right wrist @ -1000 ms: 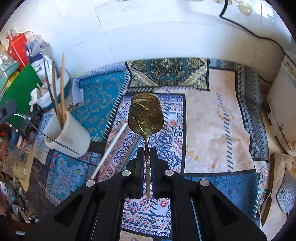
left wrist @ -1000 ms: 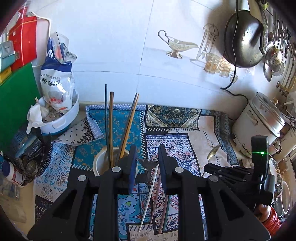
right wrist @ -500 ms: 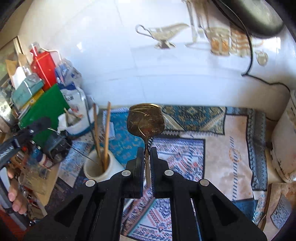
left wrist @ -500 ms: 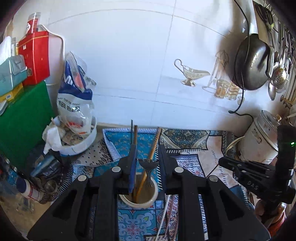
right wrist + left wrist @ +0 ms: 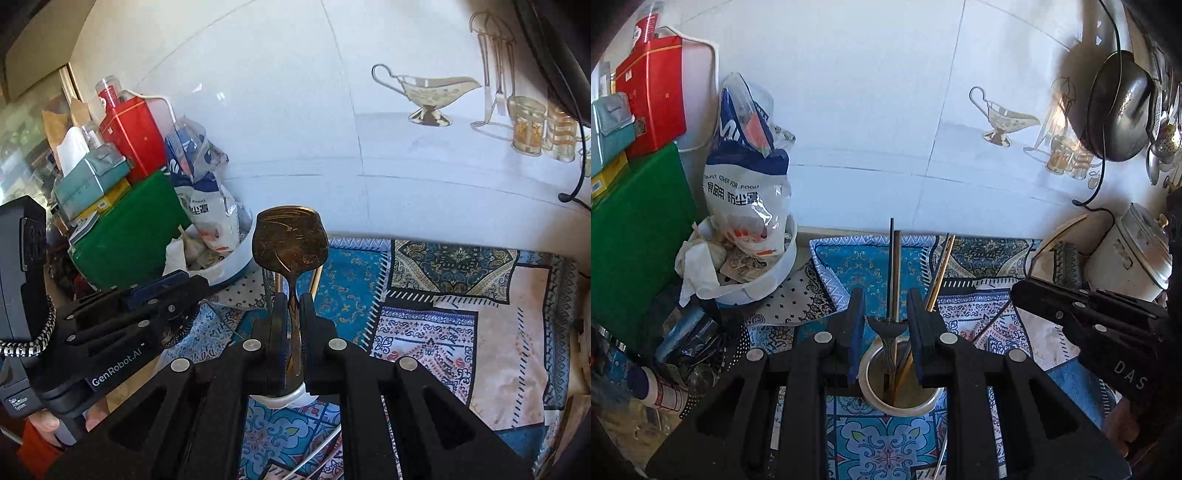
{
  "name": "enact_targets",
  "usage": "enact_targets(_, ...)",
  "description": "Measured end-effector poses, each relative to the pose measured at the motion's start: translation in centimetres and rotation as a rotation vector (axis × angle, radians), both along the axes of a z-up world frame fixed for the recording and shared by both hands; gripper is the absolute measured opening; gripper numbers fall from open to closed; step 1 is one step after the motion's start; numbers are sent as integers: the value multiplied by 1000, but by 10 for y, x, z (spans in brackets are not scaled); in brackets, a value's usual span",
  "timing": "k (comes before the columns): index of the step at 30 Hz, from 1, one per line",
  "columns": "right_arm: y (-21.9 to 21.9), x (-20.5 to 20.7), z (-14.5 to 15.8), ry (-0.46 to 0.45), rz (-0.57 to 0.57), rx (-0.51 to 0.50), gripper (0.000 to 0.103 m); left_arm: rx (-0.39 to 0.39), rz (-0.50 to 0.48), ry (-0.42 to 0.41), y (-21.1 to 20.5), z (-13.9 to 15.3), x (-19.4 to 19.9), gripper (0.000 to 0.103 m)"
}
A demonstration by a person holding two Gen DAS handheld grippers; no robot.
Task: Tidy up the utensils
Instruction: 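Carry spoon and fork over the white cup, lower them in, open both tools, then move both tools back over the loose chopsticks on the mat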
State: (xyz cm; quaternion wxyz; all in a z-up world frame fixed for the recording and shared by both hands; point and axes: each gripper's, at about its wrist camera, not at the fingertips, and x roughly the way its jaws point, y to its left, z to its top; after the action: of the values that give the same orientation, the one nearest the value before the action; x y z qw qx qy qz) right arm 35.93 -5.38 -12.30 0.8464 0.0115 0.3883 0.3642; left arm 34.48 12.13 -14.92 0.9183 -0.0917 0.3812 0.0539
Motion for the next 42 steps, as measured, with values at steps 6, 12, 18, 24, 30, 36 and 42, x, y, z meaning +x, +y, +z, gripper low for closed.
enact_targets(6,20,4,-31,80,18,-68,6,-34,-15,79,7,-28,5,21)
enact_targets(12,32,9,-59,148,10,-140,6,-57,-30,130,9,-45,8,21)
enact_targets(18,41,9,-66,157,9,-182,7,-76,-39,161,11,-52,10,21)
enact_targets(24,43,5,-57,128,8,-189,7,-70,-37,155,9,-45,8,21)
enact_targets(30,35,0,-46,109,2,-184,10,-46,-35,118,4,-27,1,21)
enact_targets(36,18,-7,-31,73,-15,-170,20,-42,-26,80,-3,-9,-8,24)
enact_targets(42,-4,-13,-25,50,-46,-177,24,-26,-25,74,-17,-6,-17,30)
